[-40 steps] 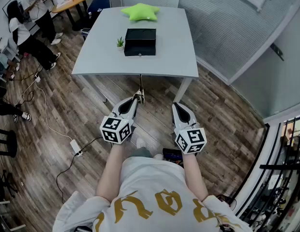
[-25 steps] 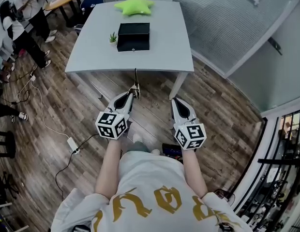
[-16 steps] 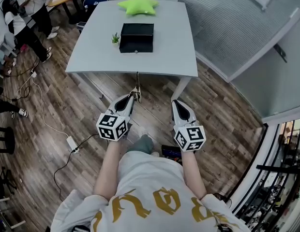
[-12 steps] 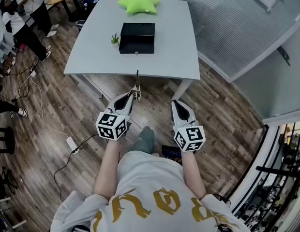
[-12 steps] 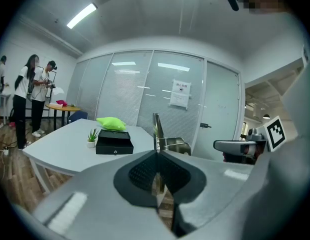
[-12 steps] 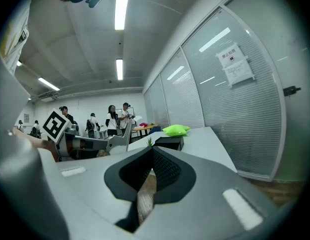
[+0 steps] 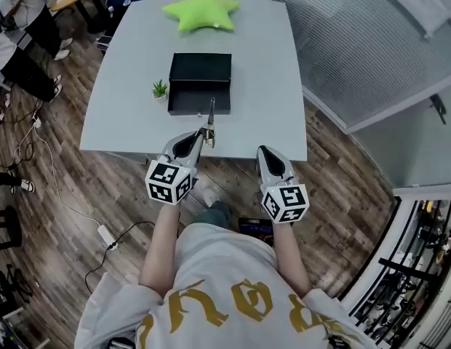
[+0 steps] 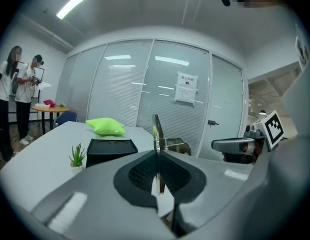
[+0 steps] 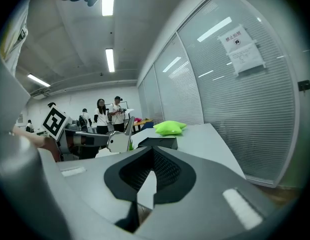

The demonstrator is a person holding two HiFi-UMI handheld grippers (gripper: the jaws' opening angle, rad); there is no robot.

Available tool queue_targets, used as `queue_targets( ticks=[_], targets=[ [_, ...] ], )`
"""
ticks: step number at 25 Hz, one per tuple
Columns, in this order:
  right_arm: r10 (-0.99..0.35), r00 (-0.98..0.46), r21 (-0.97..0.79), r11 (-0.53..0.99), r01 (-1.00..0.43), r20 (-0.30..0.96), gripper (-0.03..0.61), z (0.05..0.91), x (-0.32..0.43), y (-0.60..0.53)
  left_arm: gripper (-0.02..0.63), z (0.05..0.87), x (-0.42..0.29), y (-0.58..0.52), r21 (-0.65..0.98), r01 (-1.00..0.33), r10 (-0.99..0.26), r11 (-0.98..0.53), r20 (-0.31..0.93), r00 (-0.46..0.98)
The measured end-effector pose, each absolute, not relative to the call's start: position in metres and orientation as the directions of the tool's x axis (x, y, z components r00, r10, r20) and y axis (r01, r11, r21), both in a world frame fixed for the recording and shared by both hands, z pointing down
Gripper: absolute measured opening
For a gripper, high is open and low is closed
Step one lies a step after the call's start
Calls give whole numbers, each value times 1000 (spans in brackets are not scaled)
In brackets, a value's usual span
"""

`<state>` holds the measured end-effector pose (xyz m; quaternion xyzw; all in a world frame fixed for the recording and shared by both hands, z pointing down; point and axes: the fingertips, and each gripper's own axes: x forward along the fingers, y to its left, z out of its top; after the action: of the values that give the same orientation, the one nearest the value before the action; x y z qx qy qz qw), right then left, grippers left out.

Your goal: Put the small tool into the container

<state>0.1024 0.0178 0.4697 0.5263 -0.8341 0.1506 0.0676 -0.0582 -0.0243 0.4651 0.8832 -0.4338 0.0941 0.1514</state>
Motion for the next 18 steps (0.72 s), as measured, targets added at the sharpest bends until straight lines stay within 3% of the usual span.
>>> queue_targets(
  ticks=[7,18],
  targets=[
    [-855,-413,-198,367,-909,314,23,488,89,-76,6,482,-75,-121,153,-786,-710,-599,354,609],
    [-855,-411,-203,363,-910,315,23,492,94,-127,6,492,-67,-169,111,-765,-684,-634,381,622]
  ],
)
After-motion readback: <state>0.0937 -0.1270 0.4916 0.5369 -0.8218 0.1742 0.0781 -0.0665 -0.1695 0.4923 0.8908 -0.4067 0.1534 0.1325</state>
